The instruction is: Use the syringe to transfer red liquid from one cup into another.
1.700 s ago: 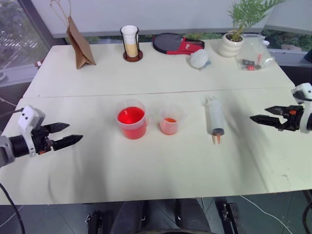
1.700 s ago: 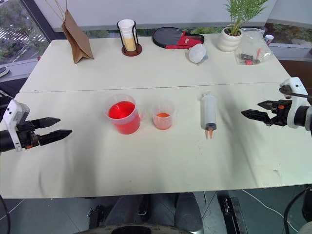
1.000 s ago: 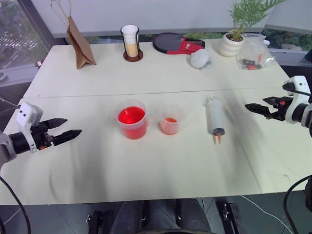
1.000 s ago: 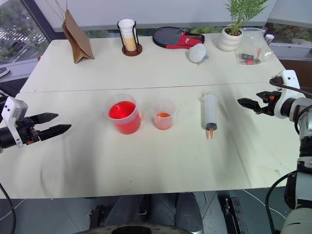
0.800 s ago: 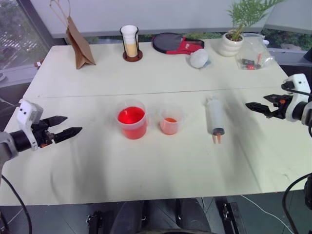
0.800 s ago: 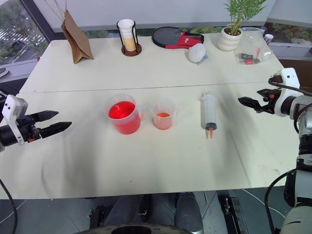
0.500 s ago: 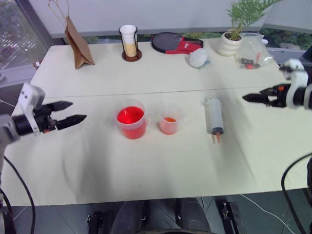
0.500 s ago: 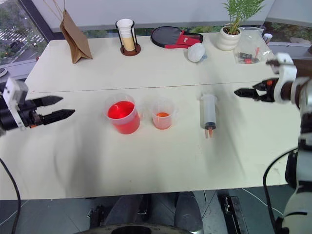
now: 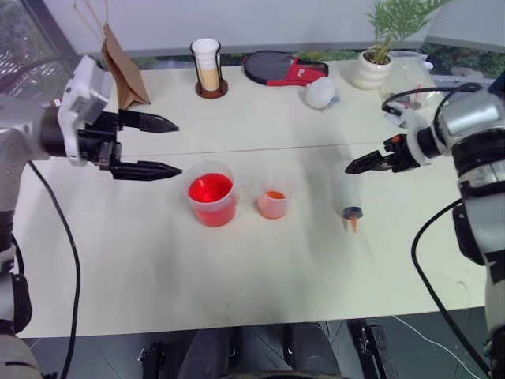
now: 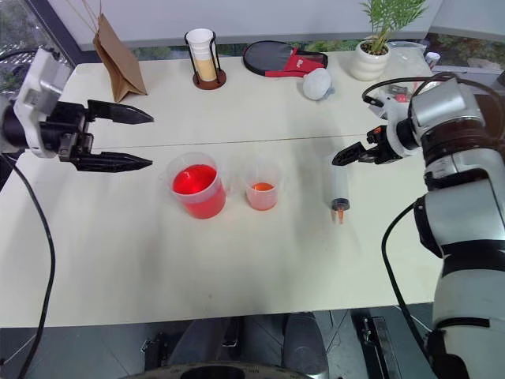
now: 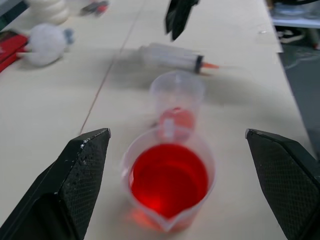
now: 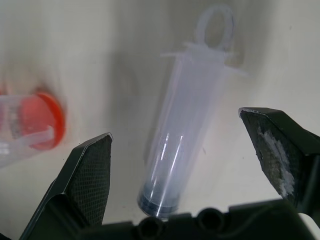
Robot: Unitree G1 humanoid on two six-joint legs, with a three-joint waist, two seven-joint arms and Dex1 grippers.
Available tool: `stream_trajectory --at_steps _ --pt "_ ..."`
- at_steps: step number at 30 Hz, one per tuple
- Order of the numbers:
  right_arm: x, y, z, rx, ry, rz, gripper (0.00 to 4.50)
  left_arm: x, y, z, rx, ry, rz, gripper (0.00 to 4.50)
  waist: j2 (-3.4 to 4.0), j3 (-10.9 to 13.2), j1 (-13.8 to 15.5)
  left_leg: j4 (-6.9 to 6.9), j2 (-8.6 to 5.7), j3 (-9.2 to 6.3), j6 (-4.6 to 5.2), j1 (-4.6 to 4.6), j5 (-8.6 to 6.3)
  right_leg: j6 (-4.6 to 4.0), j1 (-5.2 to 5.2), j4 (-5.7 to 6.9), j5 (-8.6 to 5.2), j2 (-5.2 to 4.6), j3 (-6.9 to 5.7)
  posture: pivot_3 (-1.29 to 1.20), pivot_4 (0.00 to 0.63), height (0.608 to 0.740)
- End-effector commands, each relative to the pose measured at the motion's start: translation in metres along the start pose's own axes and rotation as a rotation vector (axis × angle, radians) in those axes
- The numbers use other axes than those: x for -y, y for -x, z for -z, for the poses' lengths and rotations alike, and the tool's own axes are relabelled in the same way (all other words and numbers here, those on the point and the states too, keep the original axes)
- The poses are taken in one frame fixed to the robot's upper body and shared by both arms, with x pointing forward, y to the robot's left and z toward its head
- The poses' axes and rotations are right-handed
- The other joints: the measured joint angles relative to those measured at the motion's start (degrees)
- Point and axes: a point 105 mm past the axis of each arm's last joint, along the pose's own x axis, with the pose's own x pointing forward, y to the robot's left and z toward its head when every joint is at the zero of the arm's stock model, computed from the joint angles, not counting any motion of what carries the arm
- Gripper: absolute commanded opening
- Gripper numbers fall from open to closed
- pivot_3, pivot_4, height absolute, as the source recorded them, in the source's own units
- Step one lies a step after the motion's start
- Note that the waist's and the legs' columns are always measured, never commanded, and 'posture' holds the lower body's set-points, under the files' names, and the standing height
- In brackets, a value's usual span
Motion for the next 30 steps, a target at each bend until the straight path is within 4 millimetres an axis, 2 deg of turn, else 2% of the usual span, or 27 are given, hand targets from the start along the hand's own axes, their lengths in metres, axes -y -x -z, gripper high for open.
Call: stream_trajectory --at_steps 1,2,4,6,7,11,12,15,17,19,21,23,24,27,30 --pt "0.001 -0.009 -0.003 -0.015 0.034 0.044 4.5 0.024 -0.012 -0.027 0.025 -0.078 0.061 4.46 0.0 0.0 -0.13 0.0 0.01 0.0 0.0 0.0 0.0 0.0 0.0 0.0 0.0 0.01 0.0 0.0 0.15 0.74" --pt "0.003 -0.014 -0.002 -0.027 0.043 0.059 4.5 0.035 -0.02 -0.032 0.018 -0.088 0.076 4.46 -0.02 0.01 -0.13 0.0 0.01 0.02 -0.01 0.0 0.01 0.0 -0.03 0.0 0.0 0.0 0.02 0.0 0.15 0.74" --pt "0.001 -0.024 -0.002 -0.03 0.047 0.06 4.5 0.046 -0.027 -0.028 -0.015 -0.082 0.08 4.46 -0.02 0.02 -0.14 -0.01 0.01 0.0 -0.01 -0.02 0.01 0.0 -0.05 0.03 0.0 0.0 0.1 0.0 0.15 0.74" --pt "-0.003 -0.032 -0.004 -0.029 0.062 0.059 3.97 0.049 -0.028 -0.021 -0.025 -0.053 0.08 4.5 -0.02 0.01 -0.18 -0.02 0.0 0.02 -0.03 -0.02 0.01 0.0 -0.08 0.04 0.0 0.02 0.23 0.0 0.15 0.74" --pt "-0.004 -0.033 -0.005 -0.028 0.069 0.061 3.64 0.05 -0.028 -0.019 -0.026 -0.046 0.08 4.5 -0.02 0.02 -0.16 -0.02 0.0 0.02 -0.07 -0.02 0.04 0.0 -0.11 0.07 0.0 0.04 0.24 0.0 0.15 0.74" --pt "-0.004 -0.039 -0.006 -0.025 0.075 0.077 1.69 0.047 -0.025 -0.006 -0.059 -0.027 0.061 4.5 -0.04 0.0 -0.01 0.03 0.05 0.0 -0.19 0.0 0.12 0.0 -0.1 0.13 0.0 0.14 0.27 0.0 0.15 0.74" --pt "-0.005 -0.04 -0.005 -0.026 0.066 0.071 1.36 0.045 -0.024 -0.004 -0.066 -0.024 0.054 4.5 -0.06 -0.01 0.01 0.05 0.05 0.0 -0.19 0.01 0.12 0.0 -0.06 0.13 0.0 0.14 0.28 0.0 0.15 0.74" --pt "-0.009 -0.041 -0.006 -0.017 0.034 0.049 1.31 0.034 -0.019 0.002 -0.086 -0.042 0.006 4.5 -0.08 -0.02 0.03 0.05 0.04 -0.01 -0.19 0.1 0.11 -0.01 0.06 0.08 0.0 0.17 0.3 0.0 0.15 0.74" --pt "-0.015 -0.033 -0.019 0.057 0.037 0.01 1.31 0.021 -0.012 0.004 -0.08 -0.046 -0.064 4.5 -0.08 -0.02 -0.02 0.05 0.05 -0.01 -0.19 0.11 0.11 -0.01 0.05 0.09 0.0 0.2 0.32 0.0 0.15 0.74" --pt "-0.03 -0.013 -0.054 0.247 0.186 -0.044 1.31 0.0 0.003 0.009 -0.064 -0.032 -0.18 4.5 -0.05 -0.01 -0.03 0.04 0.06 -0.01 -0.19 0.11 0.11 -0.01 0.01 0.1 0.0 0.21 0.33 0.0 0.15 0.74" --pt "-0.059 0.023 -0.096 0.531 0.349 -0.131 1.31 -0.019 0.021 0.012 -0.032 -0.01 -0.299 4.5 0.03 0.05 -0.28 0.0 0.06 0.06 -0.19 0.08 0.11 -0.01 -0.11 0.14 0.0 0.21 0.38 0.0 0.15 0.74" --pt "-0.095 0.068 -0.122 0.798 0.464 -0.271 1.31 -0.033 0.036 0.012 0.022 0.015 -0.39 4.5 0.03 0.05 -0.56 -0.06 0.09 0.12 -0.2 0.0 0.12 0.0 -0.32 0.29 0.0 0.21 0.41 0.0 0.15 0.74" --pt "-0.112 0.086 -0.127 0.896 0.513 -0.335 1.31 -0.038 0.042 0.012 0.049 0.035 -0.425 4.5 0.02 0.04 -0.64 -0.06 0.1 0.11 -0.2 -0.11 0.12 0.0 -0.51 0.45 0.0 0.21 0.41 0.0 0.15 0.74" --pt "-0.152 0.113 -0.128 1.048 0.557 -0.496 1.31 -0.045 0.054 0.017 0.092 0.084 -0.476 4.5 -0.07 -0.01 -0.88 -0.06 0.1 0.02 -0.22 -0.32 0.12 0.0 -0.78 0.84 0.0 0.19 0.35 0.0 0.15 0.74" --pt "-0.193 0.115 -0.123 1.15 0.589 -0.631 1.31 -0.047 0.06 0.023 0.107 0.125 -0.501 4.5 -0.18 -0.08 -1.24 0.02 0.08 0.02 -0.22 -0.34 0.11 0.0 -0.75 0.85 0.01 0.15 0.36 0.0 0.15 0.74"
